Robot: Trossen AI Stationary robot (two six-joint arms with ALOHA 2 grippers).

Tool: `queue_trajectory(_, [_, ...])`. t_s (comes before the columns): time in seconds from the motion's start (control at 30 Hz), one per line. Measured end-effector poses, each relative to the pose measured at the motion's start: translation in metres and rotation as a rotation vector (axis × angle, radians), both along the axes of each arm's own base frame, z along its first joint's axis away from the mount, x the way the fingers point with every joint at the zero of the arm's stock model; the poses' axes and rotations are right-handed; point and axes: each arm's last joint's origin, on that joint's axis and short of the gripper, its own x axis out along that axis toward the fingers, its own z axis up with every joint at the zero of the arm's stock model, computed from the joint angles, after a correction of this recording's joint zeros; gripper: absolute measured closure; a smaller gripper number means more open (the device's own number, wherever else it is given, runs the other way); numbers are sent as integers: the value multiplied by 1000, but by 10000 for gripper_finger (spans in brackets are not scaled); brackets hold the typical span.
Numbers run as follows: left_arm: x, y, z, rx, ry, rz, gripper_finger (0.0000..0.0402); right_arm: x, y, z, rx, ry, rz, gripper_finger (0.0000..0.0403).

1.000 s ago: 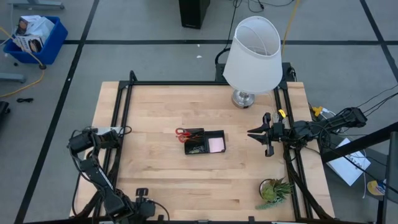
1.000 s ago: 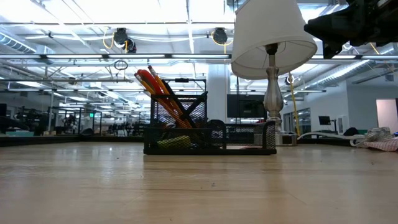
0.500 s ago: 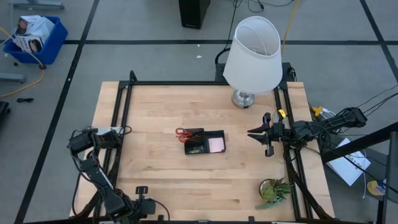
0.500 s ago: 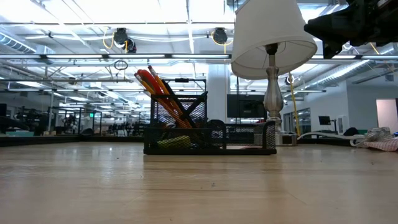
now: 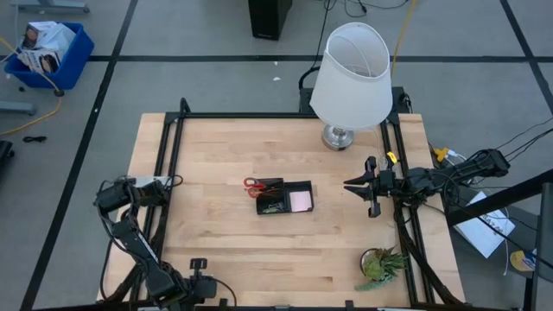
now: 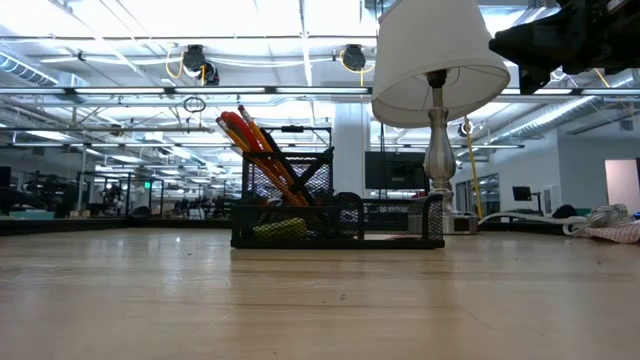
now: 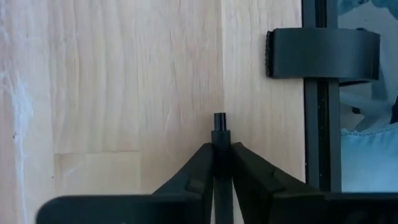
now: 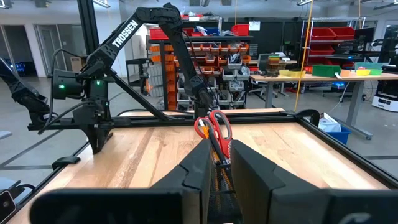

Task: Pick and place office supplies into organizer
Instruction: Put the black pen into the black desk organizer

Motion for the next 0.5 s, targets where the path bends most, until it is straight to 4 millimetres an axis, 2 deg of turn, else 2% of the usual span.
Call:
queue_trajectory(0.17, [1, 1, 0, 16, -5, -41, 378, 0, 0, 0, 0, 0, 0, 348])
queue_trajectory(0.3, [4, 2, 0, 26, -12, -49, 378, 0, 0, 0, 0, 0, 0, 348])
queue_trajectory(0.5, [10, 6, 3, 43, -56, -30, 355, 0, 0, 0, 0, 0, 0, 348])
